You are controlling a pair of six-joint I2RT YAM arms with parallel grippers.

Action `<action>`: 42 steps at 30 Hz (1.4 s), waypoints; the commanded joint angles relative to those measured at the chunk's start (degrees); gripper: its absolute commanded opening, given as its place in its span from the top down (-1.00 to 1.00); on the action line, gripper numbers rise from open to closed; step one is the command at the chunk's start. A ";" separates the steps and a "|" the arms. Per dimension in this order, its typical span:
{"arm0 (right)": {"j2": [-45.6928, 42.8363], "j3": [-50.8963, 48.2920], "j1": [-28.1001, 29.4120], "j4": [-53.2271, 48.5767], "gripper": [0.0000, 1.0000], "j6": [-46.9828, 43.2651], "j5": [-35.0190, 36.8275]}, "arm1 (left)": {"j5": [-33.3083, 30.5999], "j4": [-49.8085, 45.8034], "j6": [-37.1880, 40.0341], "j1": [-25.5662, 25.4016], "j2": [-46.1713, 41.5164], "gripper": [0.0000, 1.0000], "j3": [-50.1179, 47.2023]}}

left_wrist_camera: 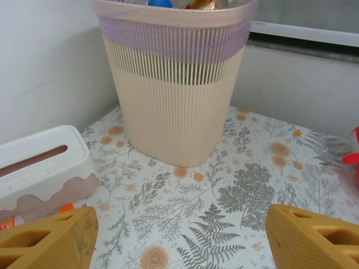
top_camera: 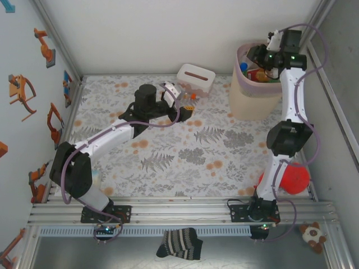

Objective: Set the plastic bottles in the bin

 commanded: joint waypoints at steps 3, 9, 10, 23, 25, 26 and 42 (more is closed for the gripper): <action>-4.49 -0.03 2.03 2.25 0.44 1.59 -4.02 | -0.74 0.14 -2.01 0.50 -2.41 -0.56 -0.94; -7.45 -2.26 5.30 1.01 0.44 -0.85 -2.24 | -3.81 1.91 -6.38 1.71 -3.40 -0.56 -2.31; -8.43 -3.29 5.86 1.17 0.43 -1.79 -1.41 | -4.88 1.02 -7.37 2.06 -3.35 -0.56 -1.90; -15.73 -20.21 15.84 4.40 0.38 -24.75 4.81 | -22.01 -18.75 -22.75 6.79 7.02 -0.56 14.15; -15.78 -24.44 17.30 8.00 0.38 -30.50 7.14 | -21.05 -21.67 -24.36 7.54 8.42 -0.55 16.17; -15.56 -25.90 17.80 9.34 0.38 -33.24 7.36 | -20.72 -22.41 -24.82 7.83 8.63 -0.55 16.47; -0.95 -35.25 23.78 28.05 0.01 -70.31 17.01 | -18.62 -22.79 -28.15 11.25 0.79 -0.55 4.79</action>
